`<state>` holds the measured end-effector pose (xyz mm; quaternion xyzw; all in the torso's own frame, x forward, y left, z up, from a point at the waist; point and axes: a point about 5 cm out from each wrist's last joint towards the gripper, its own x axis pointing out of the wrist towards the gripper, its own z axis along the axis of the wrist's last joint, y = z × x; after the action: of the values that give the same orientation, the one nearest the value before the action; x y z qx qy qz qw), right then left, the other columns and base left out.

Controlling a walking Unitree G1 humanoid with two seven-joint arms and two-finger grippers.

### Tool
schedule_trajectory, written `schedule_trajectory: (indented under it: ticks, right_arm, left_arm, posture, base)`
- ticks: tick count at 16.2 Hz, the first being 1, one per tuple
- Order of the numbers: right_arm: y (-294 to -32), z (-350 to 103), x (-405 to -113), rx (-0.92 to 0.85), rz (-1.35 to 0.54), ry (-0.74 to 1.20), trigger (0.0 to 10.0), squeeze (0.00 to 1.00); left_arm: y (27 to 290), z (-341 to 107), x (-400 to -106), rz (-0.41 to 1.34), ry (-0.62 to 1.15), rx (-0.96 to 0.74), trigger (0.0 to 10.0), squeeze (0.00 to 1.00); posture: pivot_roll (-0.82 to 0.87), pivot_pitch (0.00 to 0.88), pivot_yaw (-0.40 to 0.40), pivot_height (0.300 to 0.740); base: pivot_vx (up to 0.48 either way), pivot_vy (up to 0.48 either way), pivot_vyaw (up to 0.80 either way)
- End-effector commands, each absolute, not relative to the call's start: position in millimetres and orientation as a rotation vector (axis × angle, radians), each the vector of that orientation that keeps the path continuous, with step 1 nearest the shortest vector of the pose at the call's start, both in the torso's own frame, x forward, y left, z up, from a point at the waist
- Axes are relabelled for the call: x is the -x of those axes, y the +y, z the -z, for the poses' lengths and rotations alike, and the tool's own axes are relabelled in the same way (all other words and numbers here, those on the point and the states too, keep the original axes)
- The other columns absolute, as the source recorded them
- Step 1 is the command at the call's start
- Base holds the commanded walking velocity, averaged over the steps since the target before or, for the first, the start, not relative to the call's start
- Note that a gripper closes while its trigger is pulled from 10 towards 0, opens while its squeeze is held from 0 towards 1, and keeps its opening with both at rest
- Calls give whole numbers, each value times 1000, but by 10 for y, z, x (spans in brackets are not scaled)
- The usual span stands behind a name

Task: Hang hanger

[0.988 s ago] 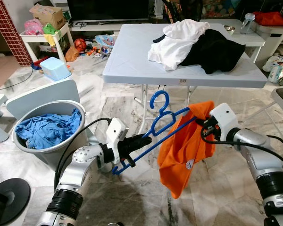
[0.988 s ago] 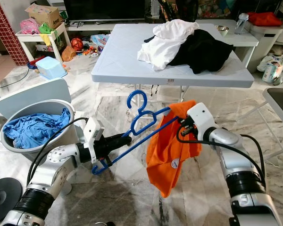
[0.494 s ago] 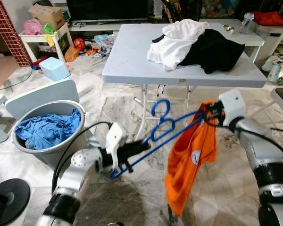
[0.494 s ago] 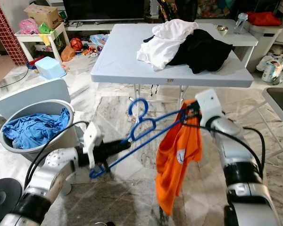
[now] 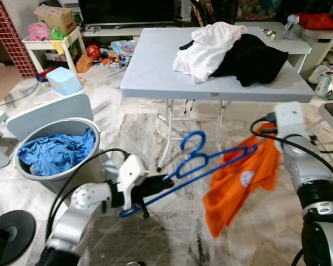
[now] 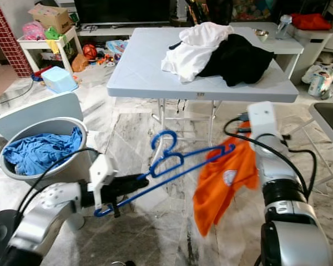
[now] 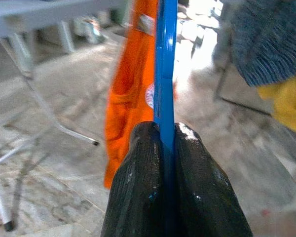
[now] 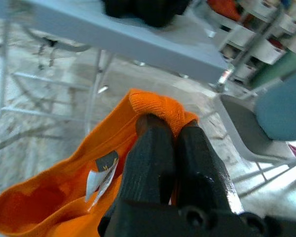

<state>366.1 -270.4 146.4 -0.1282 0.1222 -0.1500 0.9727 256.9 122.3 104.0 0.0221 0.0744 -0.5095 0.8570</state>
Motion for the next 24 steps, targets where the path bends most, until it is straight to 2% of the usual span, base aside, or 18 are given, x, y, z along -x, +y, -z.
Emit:
schedule_trajectory:
  ticks: [1,2,3,5,6,7,9,10,11,12,16,17,19,20,24]
  right_arm:
    - [-2757,-1518,-3656,263,334,213,0,0]
    - [-2812,-1500,-3618,269,365,199,0,0]
    - [-2828,-1495,-3607,262,373,197,0,0]
    - [-2843,-1504,-3579,240,372,157,0,0]
    - [-2824,-1506,-3576,220,354,145,0,0]
    - [-2723,-1507,-3561,158,271,111,0,0]
    - [-2583,-1513,-3532,122,175,72,0,0]
    - [-2482,-1519,-3501,102,117,51,4824,0]
    - [-2427,-1527,-3481,90,85,38,4824,0]
    - [-2319,-1541,-3442,123,38,29,10000,0]
    - [-2046,-1760,-3335,70,-15,-106,10000,0]
    - [-1983,-1767,-3303,12,-49,-121,10000,0]
    - [-1920,-1709,-3218,71,-60,-89,10000,0]
    - [-1881,-1675,-3190,25,-95,-72,10000,0]
    - [-1798,-1740,-3191,28,-134,-102,10000,0]
  left_arm:
    - [1280,-1106,-2579,1014,124,-25,0,0]
    - [1351,-1107,-2560,861,86,31,0,0]
    - [1374,-1100,-2559,817,80,39,0,0]
    - [1486,-1046,-2567,578,67,114,0,0]
    - [1531,-1031,-2578,480,59,117,1961,0]
    - [1554,-986,-2569,303,59,97,10000,0]
    - [1468,-956,-2586,202,80,49,10000,0]
    - [1402,-989,-2606,202,60,54,10000,0]
    - [1368,-1017,-2618,203,43,53,10000,0]
    - [1308,-1110,-2634,221,-5,46,10000,0]
    - [1388,-1264,-2702,133,-80,8,10000,0]
    - [1391,-1299,-2716,137,-96,13,10000,0]
    - [1398,-1353,-2736,130,-117,20,10000,0]
    - [1397,-1360,-2745,126,-121,23,10000,0]
    - [1356,-1389,-2749,145,-128,45,10000,0]
  posture:
    - [-110,0,17,740]
    - [-108,0,14,740]
    - [-108,0,14,740]
    - [-105,0,7,740]
    - [-103,0,5,740]
    - [-99,0,1,740]
    - [-98,0,-1,740]
    - [-101,0,0,740]
    - [-101,0,0,740]
    - [-117,0,13,740]
    - [-130,0,24,740]
    - [-129,0,23,740]
    - [-129,0,24,740]
    - [-131,0,26,740]
    - [-134,0,28,740]
  base:
    - [0,0,0]
    - [0,0,0]
    - [0,0,0]
    - [0,0,0]
    - [0,0,0]
    - [0,0,0]
    - [0,0,0]
    - [0,0,0]
    - [0,0,0]
    - [0,0,0]
    - [0,0,0]
    - [0,0,0]
    - [0,0,0]
    - [277,0,0]
    - [375,0,0]
